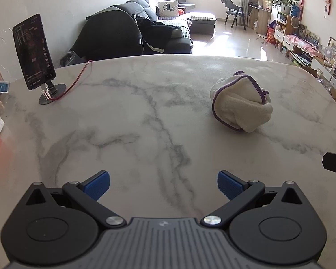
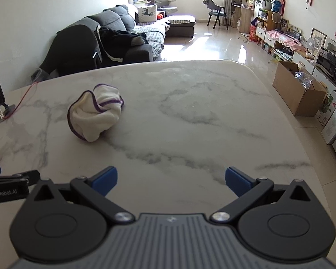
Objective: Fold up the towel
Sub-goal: 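Move both grippers toward the crumpled white towel on the table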
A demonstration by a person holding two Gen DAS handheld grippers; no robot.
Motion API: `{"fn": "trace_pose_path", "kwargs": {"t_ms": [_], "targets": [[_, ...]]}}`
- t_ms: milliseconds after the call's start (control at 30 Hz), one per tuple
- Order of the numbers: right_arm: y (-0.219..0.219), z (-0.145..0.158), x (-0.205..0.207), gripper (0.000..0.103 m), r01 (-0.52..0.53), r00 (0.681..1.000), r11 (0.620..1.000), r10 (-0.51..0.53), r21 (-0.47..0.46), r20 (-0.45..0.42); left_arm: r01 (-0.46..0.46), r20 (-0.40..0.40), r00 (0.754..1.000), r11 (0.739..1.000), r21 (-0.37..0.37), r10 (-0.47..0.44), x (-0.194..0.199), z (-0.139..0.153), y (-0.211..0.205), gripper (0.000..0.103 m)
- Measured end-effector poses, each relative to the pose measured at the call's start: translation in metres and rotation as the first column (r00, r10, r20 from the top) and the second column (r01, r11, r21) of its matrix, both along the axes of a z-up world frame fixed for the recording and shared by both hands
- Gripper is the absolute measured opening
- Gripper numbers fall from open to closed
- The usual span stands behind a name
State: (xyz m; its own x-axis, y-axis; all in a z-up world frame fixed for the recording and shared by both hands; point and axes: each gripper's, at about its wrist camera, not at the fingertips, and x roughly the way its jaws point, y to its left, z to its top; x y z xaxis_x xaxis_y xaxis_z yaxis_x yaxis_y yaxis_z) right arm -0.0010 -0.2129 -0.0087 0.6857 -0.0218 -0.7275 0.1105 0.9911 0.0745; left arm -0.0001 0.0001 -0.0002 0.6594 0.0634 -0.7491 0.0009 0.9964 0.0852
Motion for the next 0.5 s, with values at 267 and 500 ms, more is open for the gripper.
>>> {"fn": "trace_pose_path", "kwargs": {"t_ms": [267,500], "targets": [[0.002,-0.0015,0.0013,0.103,-0.01,1.0,0.999,0.01,-0.033,-0.008,0.0,-0.011,1.0,1.0,0.01,0.0,-0.0009,-0.0022,0.0006,0.102],[0.0061,0.0025,0.0001,0.103,-0.019,1.0,0.999,0.018,-0.032,-0.012,0.002,-0.025,1.0,1.0,0.027,-0.002,0.0021,-0.0032,-0.0029,0.102]]}}
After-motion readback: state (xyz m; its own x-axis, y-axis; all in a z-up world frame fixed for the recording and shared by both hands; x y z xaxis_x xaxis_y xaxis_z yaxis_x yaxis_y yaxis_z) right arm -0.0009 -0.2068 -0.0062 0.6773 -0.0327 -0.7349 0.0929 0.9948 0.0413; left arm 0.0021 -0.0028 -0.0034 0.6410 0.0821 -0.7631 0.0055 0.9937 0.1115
